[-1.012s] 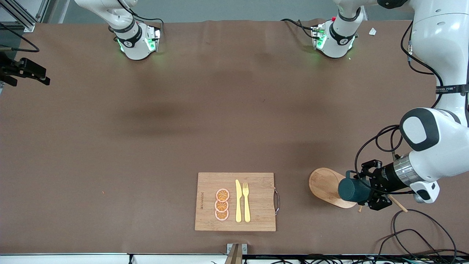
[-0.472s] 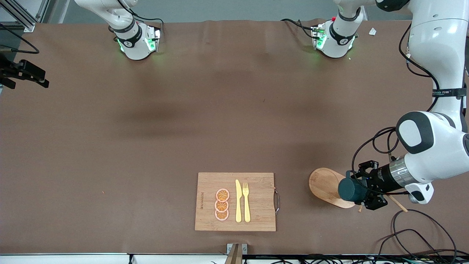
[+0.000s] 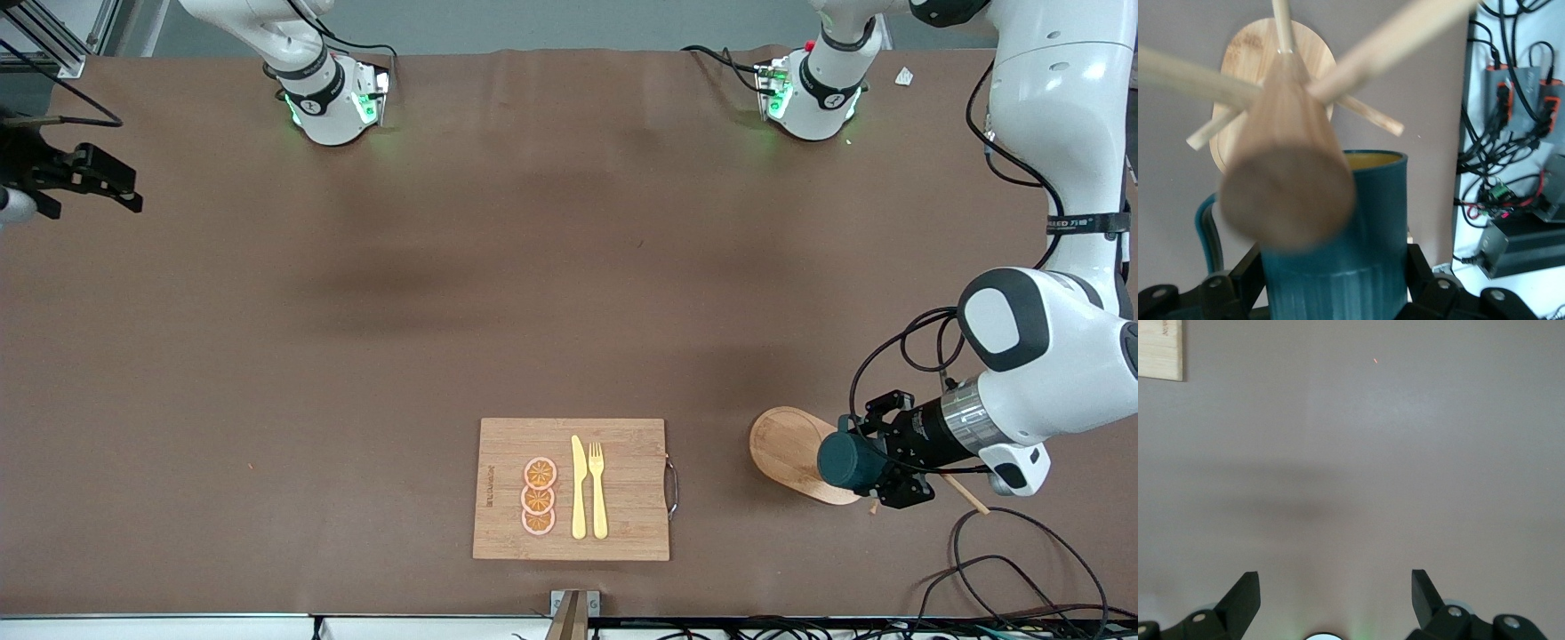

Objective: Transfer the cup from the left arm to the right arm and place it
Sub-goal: 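Close the left gripper on the teal mug's rim, then lift the teal mug off the stand and carry it toward the table middle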

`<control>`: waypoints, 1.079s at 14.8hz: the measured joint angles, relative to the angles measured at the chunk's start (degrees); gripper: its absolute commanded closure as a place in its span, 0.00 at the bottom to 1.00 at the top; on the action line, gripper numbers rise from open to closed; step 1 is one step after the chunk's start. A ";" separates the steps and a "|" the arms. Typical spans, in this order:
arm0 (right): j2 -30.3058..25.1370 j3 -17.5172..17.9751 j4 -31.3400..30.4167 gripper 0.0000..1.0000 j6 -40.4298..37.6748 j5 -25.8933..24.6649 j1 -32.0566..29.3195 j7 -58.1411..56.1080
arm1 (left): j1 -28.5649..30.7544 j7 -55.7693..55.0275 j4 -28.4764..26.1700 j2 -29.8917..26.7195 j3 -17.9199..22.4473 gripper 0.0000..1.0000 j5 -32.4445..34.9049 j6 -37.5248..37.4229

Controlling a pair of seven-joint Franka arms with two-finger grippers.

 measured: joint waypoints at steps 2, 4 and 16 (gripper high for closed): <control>0.00 -0.01 0.01 0.00 0.00 0.00 0.19 0.00 | -0.13 0.00 0.17 -1.03 -0.04 0.19 0.03 -1.82; 0.00 -0.16 0.01 0.00 0.00 0.00 0.18 0.00 | -0.13 0.00 0.23 -1.97 -0.05 0.19 0.04 -2.61; 0.00 -0.12 0.01 0.00 0.81 0.00 0.27 -0.04 | -21.27 -0.94 0.13 -6.19 -0.79 0.20 28.68 -3.26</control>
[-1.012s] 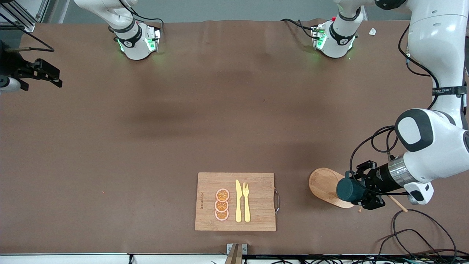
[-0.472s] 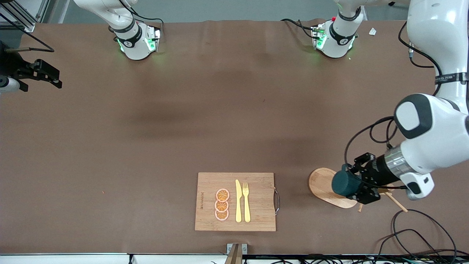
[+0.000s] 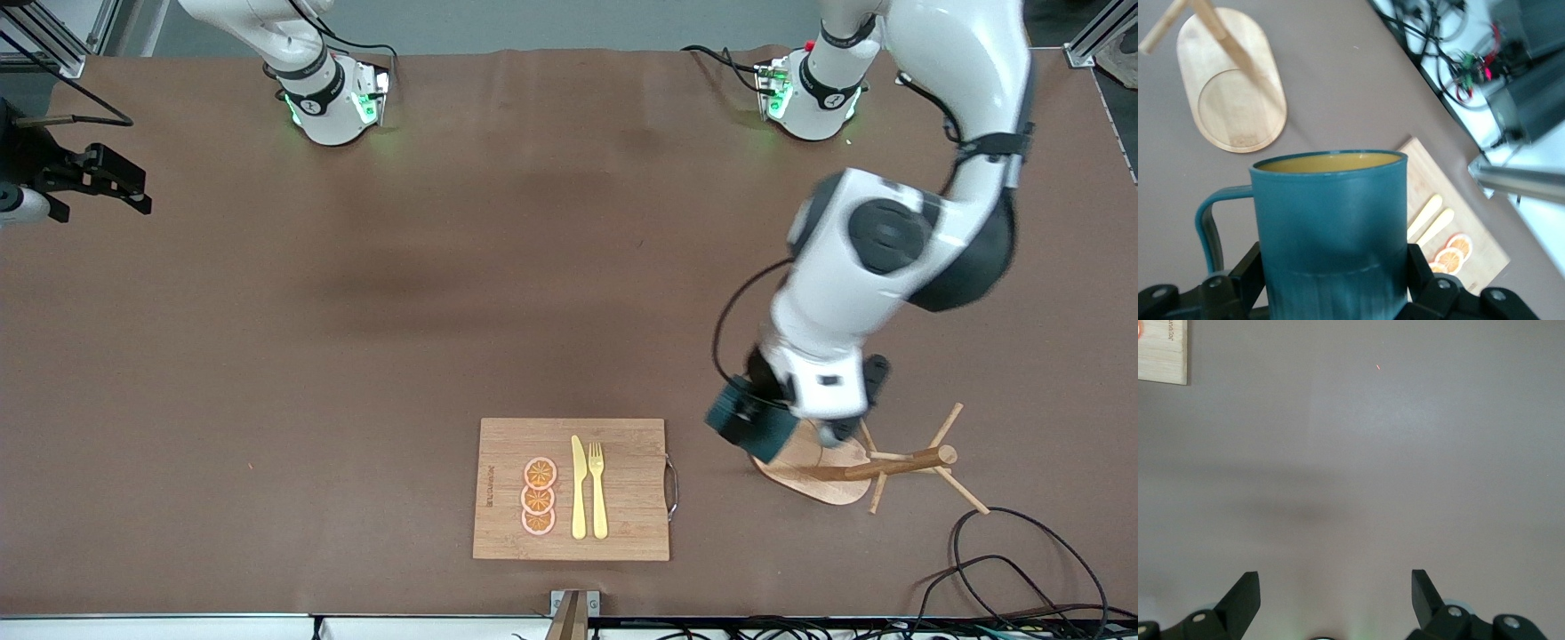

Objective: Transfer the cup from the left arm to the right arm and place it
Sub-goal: 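Lift the teal mug off the stand and carry it toward the table middle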

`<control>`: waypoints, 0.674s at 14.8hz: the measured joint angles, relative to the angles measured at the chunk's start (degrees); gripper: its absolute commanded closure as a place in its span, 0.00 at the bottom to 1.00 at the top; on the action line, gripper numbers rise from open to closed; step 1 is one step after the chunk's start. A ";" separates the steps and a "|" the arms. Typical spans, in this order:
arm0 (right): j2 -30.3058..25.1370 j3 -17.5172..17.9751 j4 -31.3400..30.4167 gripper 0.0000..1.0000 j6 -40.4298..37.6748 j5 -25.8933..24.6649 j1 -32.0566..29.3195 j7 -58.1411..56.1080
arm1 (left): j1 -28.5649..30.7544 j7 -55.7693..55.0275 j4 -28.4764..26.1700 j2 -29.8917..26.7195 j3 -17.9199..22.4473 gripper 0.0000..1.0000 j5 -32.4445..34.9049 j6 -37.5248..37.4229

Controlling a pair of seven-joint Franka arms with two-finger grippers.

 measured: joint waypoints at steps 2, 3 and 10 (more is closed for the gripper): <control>0.00 -0.05 0.00 0.00 0.00 0.00 0.00 -0.86 | -4.16 -0.40 -0.32 0.28 0.08 0.23 4.74 -0.13; 0.00 -0.09 0.00 0.00 0.02 0.00 -0.01 -1.45 | -6.20 -1.22 -0.50 0.74 0.21 0.23 7.75 -0.16; 0.00 -0.12 0.07 0.00 0.02 0.00 -0.01 -2.06 | -17.83 -9.86 -0.82 7.06 0.67 0.23 30.61 1.17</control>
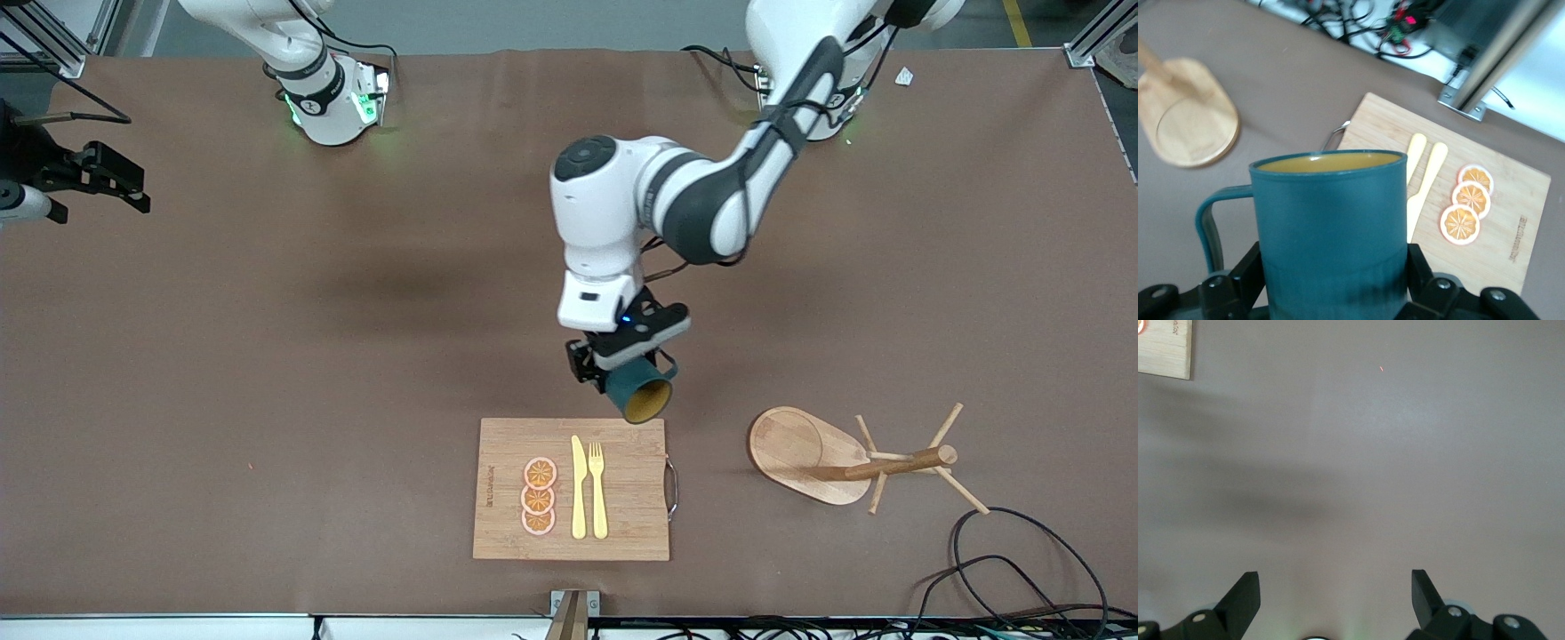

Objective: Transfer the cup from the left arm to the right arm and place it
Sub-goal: 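Lift the teal mug off the stand and carry it toward the table middle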

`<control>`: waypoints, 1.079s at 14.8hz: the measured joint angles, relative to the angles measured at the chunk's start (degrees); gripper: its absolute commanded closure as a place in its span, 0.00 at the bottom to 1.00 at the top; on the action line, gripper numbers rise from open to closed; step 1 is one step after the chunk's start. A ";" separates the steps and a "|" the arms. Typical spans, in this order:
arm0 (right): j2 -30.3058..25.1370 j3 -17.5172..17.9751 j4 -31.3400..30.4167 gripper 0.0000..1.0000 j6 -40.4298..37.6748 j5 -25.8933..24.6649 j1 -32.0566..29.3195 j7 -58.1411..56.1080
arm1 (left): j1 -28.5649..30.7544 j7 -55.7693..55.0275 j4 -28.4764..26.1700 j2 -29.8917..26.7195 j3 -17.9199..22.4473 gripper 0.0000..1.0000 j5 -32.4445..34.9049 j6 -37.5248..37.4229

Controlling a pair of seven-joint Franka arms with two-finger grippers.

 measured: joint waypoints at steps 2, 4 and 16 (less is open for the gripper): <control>0.00 0.01 0.01 0.00 0.00 0.00 0.00 0.00 | -3.72 -4.58 -0.19 2.51 0.02 0.23 8.48 0.01; 0.00 0.02 0.04 0.00 0.00 0.00 0.01 0.00 | -7.35 -11.82 -0.33 5.43 0.08 0.23 15.29 -0.01; 0.00 -0.01 0.09 0.00 -0.97 0.00 0.02 -0.04 | -18.34 -37.57 -0.66 17.94 1.01 0.31 43.96 -1.66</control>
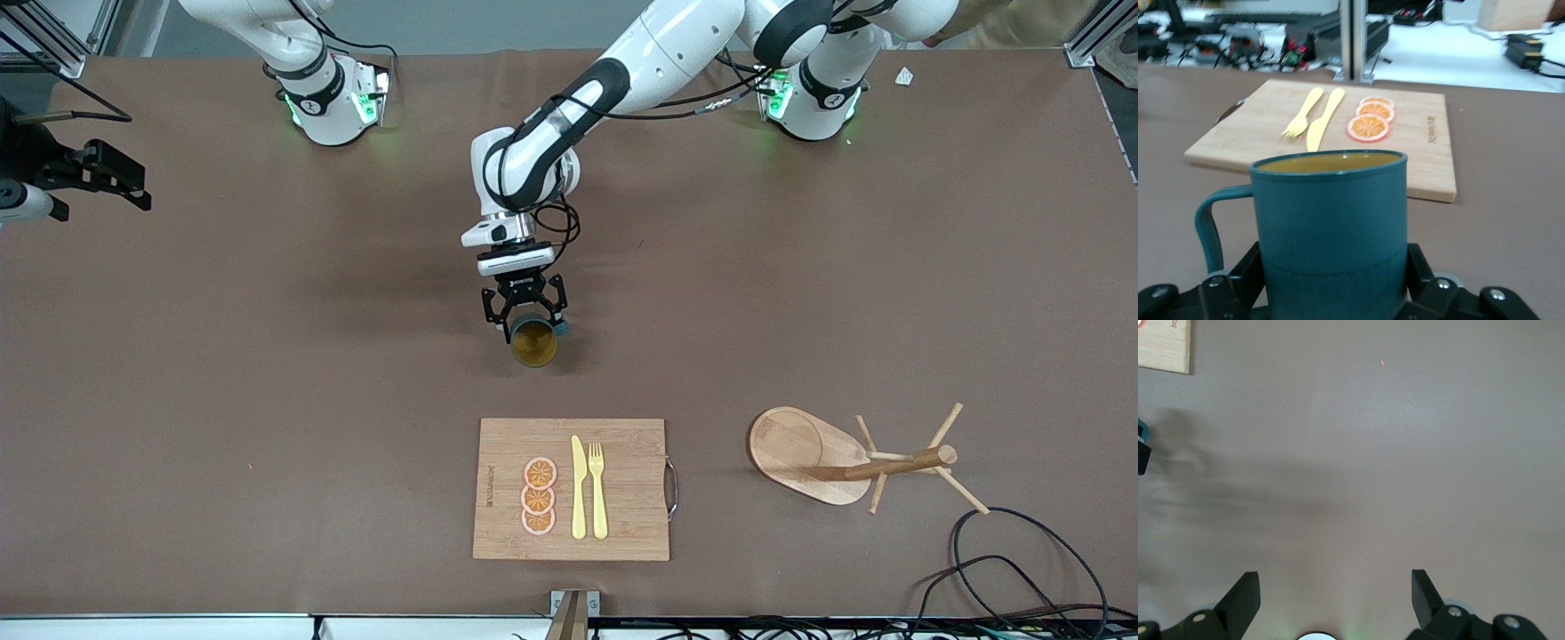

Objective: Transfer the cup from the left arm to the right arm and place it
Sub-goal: 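Lift the teal mug off the stand and carry it toward the table middle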

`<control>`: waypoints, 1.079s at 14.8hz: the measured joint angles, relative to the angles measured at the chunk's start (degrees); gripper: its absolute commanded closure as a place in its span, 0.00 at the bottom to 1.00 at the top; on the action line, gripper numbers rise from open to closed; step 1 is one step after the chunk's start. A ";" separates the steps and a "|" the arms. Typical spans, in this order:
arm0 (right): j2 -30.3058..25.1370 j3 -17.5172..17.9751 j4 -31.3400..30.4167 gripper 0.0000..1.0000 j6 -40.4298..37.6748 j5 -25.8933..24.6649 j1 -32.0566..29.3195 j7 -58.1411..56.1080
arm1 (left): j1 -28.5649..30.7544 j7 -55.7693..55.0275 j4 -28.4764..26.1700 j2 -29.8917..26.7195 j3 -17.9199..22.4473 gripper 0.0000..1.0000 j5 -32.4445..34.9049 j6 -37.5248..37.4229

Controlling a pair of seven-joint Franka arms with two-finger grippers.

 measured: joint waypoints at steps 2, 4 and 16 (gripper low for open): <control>0.00 -0.02 0.00 0.00 -0.12 0.06 0.00 -0.01 | -0.02 0.00 0.01 0.10 0.01 0.31 4.51 0.00; 0.00 0.01 0.00 0.00 -0.13 0.13 0.00 -0.01 | -0.64 -0.35 0.01 0.30 -0.02 0.31 7.32 0.03; 0.00 0.08 0.01 0.00 -0.13 0.61 0.15 -0.01 | -3.94 -19.16 -0.49 8.82 0.18 0.01 29.53 -10.83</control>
